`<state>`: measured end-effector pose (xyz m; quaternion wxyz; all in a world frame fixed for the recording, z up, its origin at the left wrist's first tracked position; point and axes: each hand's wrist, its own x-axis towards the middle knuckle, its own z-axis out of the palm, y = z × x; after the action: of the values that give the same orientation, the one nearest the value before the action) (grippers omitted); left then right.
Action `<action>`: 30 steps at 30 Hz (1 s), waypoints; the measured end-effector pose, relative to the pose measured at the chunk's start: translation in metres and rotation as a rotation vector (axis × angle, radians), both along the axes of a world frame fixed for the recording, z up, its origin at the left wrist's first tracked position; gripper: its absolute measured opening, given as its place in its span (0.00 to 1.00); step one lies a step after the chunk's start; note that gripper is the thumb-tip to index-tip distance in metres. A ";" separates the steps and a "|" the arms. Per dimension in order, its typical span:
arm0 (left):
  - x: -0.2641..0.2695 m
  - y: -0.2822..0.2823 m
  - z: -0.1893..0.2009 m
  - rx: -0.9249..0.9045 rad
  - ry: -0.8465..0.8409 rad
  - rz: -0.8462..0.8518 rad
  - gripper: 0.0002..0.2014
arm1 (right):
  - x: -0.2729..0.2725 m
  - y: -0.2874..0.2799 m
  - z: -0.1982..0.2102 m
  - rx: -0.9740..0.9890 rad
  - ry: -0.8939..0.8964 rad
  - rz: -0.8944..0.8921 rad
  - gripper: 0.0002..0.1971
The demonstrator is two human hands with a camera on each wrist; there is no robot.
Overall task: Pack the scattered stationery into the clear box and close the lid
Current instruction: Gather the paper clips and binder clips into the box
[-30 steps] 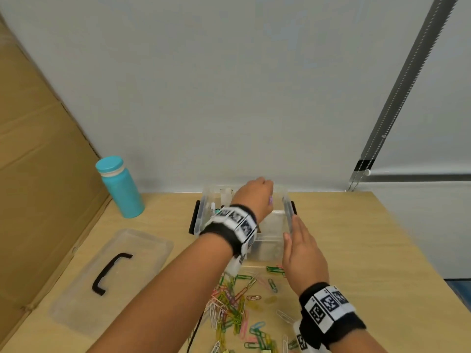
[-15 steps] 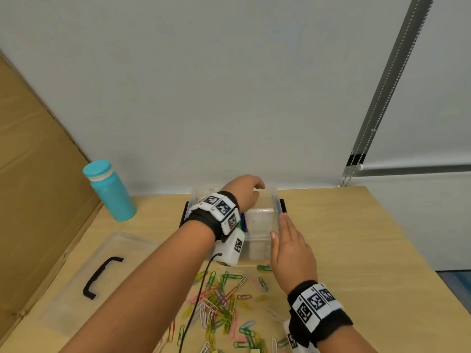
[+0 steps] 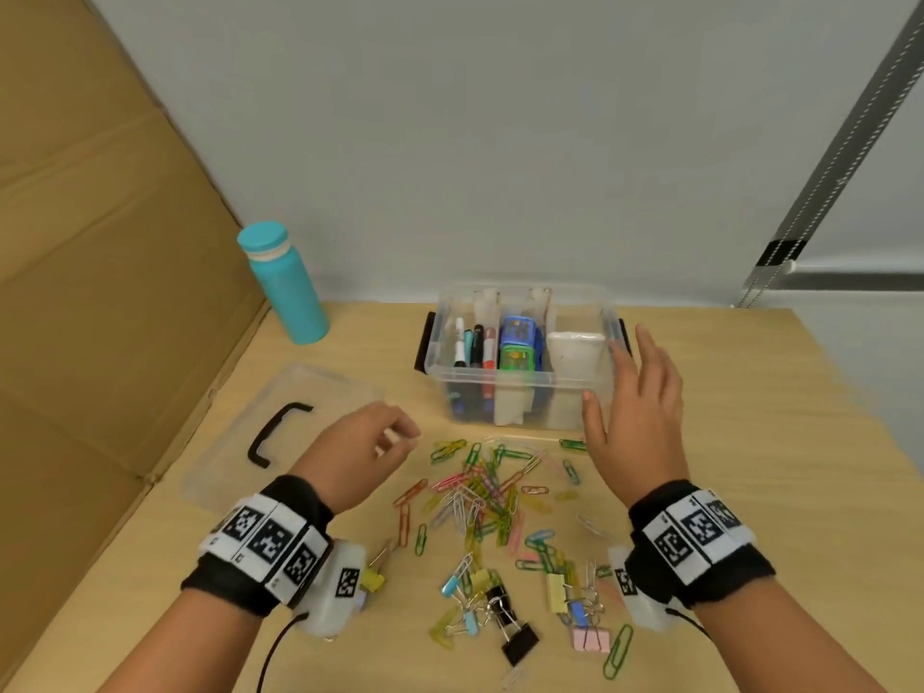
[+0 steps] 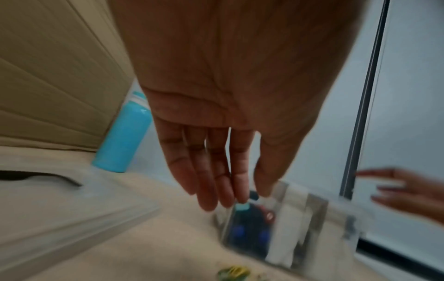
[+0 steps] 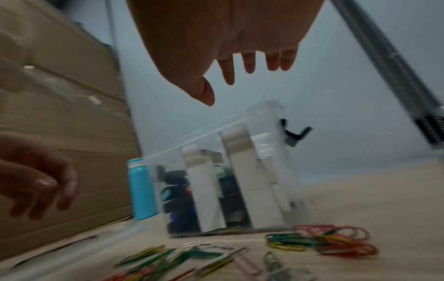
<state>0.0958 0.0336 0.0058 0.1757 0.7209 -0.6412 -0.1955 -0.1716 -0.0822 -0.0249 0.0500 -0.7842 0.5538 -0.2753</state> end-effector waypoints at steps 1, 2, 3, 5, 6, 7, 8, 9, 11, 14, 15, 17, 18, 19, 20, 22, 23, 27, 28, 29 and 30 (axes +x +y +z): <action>0.006 0.010 -0.009 0.077 -0.012 0.021 0.05 | 0.005 0.012 0.005 -0.054 0.004 0.066 0.26; 0.010 0.018 -0.017 0.150 -0.024 0.036 0.07 | 0.012 0.023 0.008 -0.083 0.018 0.151 0.22; 0.015 0.025 -0.024 0.220 -0.033 0.046 0.10 | 0.020 0.034 0.010 -0.076 0.040 0.253 0.19; 0.020 0.036 -0.034 0.351 -0.047 0.055 0.17 | 0.034 0.054 0.007 0.027 0.095 0.472 0.13; 0.020 0.041 -0.038 0.416 -0.062 0.048 0.21 | 0.042 0.064 0.004 0.103 0.128 0.568 0.12; 0.020 0.045 -0.042 0.479 -0.088 0.032 0.25 | 0.050 0.072 -0.001 0.177 0.163 0.651 0.12; 0.019 0.049 -0.045 0.533 -0.120 0.010 0.29 | 0.059 0.079 -0.007 0.243 0.203 0.723 0.12; 0.017 0.053 -0.049 0.574 -0.147 -0.011 0.31 | 0.069 0.086 -0.012 0.301 0.249 0.786 0.13; 0.015 0.060 -0.056 0.609 -0.159 -0.034 0.33 | 0.091 0.099 -0.020 0.384 0.348 0.884 0.15; 0.015 0.067 -0.066 0.586 -0.115 -0.026 0.30 | 0.125 0.112 -0.029 0.440 0.467 0.946 0.20; 0.016 0.068 -0.068 0.569 -0.093 -0.019 0.28 | 0.135 0.114 -0.032 0.443 0.511 0.951 0.22; 0.017 0.070 -0.069 0.535 -0.051 -0.012 0.26 | 0.150 0.116 -0.036 0.433 0.588 0.941 0.24; 0.018 0.071 -0.069 0.523 -0.039 -0.011 0.25 | 0.155 0.115 -0.037 0.431 0.609 0.930 0.24; 0.020 0.072 -0.069 0.511 -0.027 -0.011 0.25 | 0.158 0.113 -0.038 0.430 0.619 0.924 0.24; 0.022 0.073 -0.069 0.498 -0.015 -0.013 0.24 | 0.159 0.110 -0.038 0.436 0.622 0.927 0.24; 0.026 0.075 -0.070 0.454 0.021 -0.014 0.23 | 0.155 0.104 -0.037 0.462 0.568 0.927 0.24; 0.028 0.076 -0.071 0.425 0.041 -0.013 0.22 | 0.149 0.101 -0.035 0.492 0.497 0.906 0.22; 0.030 0.073 -0.067 0.260 0.125 -0.027 0.18 | 0.113 0.082 -0.023 0.772 -0.013 0.671 0.14; 0.027 0.070 -0.065 0.225 0.153 -0.037 0.18 | 0.101 0.078 -0.021 0.817 -0.132 0.623 0.13; 0.022 0.067 -0.062 0.200 0.172 -0.053 0.17 | 0.090 0.074 -0.019 0.852 -0.250 0.588 0.10; 0.016 0.064 -0.060 0.186 0.178 -0.077 0.16 | 0.078 0.071 -0.018 0.894 -0.371 0.560 0.08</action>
<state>0.1118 0.0978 -0.0541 0.1566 0.6886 -0.6295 -0.3241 -0.0934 -0.0113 -0.0433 0.5457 -0.7422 0.3691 -0.1231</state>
